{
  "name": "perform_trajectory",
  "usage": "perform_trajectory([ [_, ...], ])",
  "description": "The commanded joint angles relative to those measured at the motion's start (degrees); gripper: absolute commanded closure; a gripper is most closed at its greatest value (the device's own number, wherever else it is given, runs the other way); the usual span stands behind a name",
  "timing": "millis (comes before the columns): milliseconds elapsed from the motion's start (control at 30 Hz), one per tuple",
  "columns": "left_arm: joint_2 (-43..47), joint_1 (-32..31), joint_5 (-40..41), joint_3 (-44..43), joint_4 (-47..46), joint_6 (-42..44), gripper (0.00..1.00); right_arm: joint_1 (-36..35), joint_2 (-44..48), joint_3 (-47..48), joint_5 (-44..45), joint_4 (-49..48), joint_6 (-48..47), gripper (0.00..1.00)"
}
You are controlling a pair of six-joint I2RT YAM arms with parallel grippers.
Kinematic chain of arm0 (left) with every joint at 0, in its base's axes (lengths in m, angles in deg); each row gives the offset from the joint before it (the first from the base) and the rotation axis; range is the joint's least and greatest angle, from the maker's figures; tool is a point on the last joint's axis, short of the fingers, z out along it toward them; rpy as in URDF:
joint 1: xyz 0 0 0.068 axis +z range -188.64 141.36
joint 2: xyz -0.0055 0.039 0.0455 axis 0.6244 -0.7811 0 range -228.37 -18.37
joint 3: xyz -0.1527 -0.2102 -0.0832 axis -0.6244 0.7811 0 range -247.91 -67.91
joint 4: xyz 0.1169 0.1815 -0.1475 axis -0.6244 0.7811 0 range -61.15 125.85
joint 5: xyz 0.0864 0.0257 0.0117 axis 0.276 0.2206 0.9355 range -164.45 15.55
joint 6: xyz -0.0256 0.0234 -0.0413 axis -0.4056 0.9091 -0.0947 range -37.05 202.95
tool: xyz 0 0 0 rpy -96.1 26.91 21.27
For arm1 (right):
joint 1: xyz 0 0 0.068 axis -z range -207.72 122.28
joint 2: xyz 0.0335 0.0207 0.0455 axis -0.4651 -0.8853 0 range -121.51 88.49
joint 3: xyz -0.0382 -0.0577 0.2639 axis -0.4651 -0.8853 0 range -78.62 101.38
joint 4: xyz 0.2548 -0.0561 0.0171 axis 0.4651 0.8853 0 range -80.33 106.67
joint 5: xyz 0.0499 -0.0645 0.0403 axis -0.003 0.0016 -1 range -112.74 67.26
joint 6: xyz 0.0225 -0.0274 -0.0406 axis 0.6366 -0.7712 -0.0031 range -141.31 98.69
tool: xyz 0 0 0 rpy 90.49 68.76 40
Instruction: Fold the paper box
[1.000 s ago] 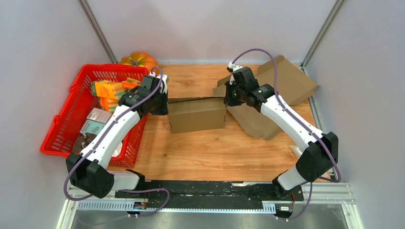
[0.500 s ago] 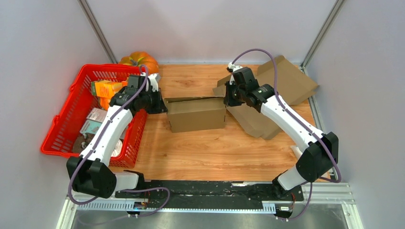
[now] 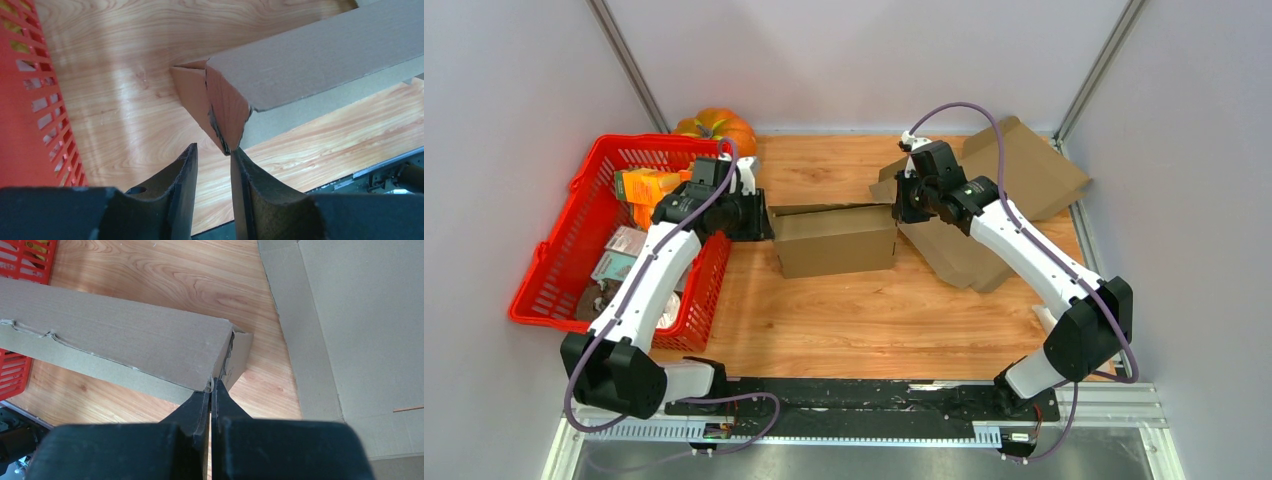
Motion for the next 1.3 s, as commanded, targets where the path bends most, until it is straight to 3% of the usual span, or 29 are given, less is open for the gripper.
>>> perform_trajectory([
  [0,3.40,-0.27,2.39,-3.58,0.64,-0.36,0.61,-0.89,-0.91,-1.80,-3.67,4.69,0.63,1.00],
  [233,0.15,-0.54,2.75,-7.01,1.17,-0.36,0.63,-0.89,-1.09,-0.83,-3.93,4.86,0.55,1.00],
  [433,-2.13,-3.17,6.52,-7.81,1.17,-0.01,0.78,-0.89,-1.18,-1.27,-4.20,4.60,0.81,1.00],
  [467,-2.31,-3.87,7.48,-7.89,1.17,0.34,0.85,-0.80,-1.35,-1.27,-4.20,4.60,0.72,1.00],
  [600,-2.49,-8.79,19.16,-6.33,3.10,2.01,1.00,-0.89,-1.44,-1.62,-4.02,4.51,0.64,1.00],
  [767,2.16,-11.35,20.40,5.88,-1.02,-0.52,1.00,-0.97,-0.48,-4.69,-3.32,2.41,1.34,1.00],
  [833,3.84,-11.61,21.46,6.43,-0.94,-0.45,1.00,-1.23,0.92,-7.67,-2.10,-0.58,1.34,1.00],
  [1033,2.53,-11.70,21.21,0.12,1.70,1.31,0.99,-1.76,1.99,-8.84,-0.24,-3.49,0.55,1.00],
  [1100,0.95,-11.61,19.62,-4.01,2.40,1.23,0.91,-1.76,1.55,-6.90,-0.24,-1.92,0.20,1.00],
  [1133,0.33,-11.61,19.27,-5.07,2.49,1.23,0.77,-1.68,1.20,-6.37,-0.15,-1.38,0.02,1.00],
  [1267,-3.97,-11.53,18.04,-10.78,3.54,2.10,0.74,-1.77,1.11,-5.58,-0.15,-0.85,-0.60,1.00],
])
